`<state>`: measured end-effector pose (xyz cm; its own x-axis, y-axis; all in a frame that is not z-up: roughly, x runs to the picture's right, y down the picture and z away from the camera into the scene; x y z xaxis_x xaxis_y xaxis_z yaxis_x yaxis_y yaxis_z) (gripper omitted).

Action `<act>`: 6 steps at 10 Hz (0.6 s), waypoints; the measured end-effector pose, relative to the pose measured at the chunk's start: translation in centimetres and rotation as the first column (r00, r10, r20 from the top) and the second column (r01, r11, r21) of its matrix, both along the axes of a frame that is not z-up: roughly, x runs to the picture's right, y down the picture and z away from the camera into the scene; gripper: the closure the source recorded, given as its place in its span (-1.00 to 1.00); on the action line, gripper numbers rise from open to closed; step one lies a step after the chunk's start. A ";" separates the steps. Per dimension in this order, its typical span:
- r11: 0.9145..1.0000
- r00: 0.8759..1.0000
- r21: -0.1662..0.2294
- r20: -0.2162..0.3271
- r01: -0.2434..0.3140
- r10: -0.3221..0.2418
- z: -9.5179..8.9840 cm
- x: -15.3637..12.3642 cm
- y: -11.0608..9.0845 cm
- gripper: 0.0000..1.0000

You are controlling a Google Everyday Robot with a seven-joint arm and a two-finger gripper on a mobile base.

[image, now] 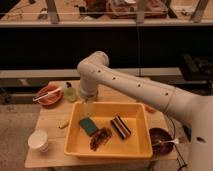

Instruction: Wipe table surface with sponge

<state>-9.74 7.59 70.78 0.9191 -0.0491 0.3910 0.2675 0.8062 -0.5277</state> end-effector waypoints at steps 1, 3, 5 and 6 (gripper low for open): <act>0.999 1.000 -0.032 0.000 -0.012 0.012 -0.9 1.0 2.2 -0.60; 0.997 1.000 -0.070 0.002 -0.026 0.026 -1.7 2.0 4.7 -0.60; 0.997 1.000 -0.074 0.005 -0.024 0.025 -1.7 1.9 4.9 -0.60; 0.997 1.000 -0.073 0.004 -0.025 0.026 -1.7 2.0 4.8 -0.60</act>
<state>-7.76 12.43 69.05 0.9177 0.0032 0.3973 0.2501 0.7723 -0.5840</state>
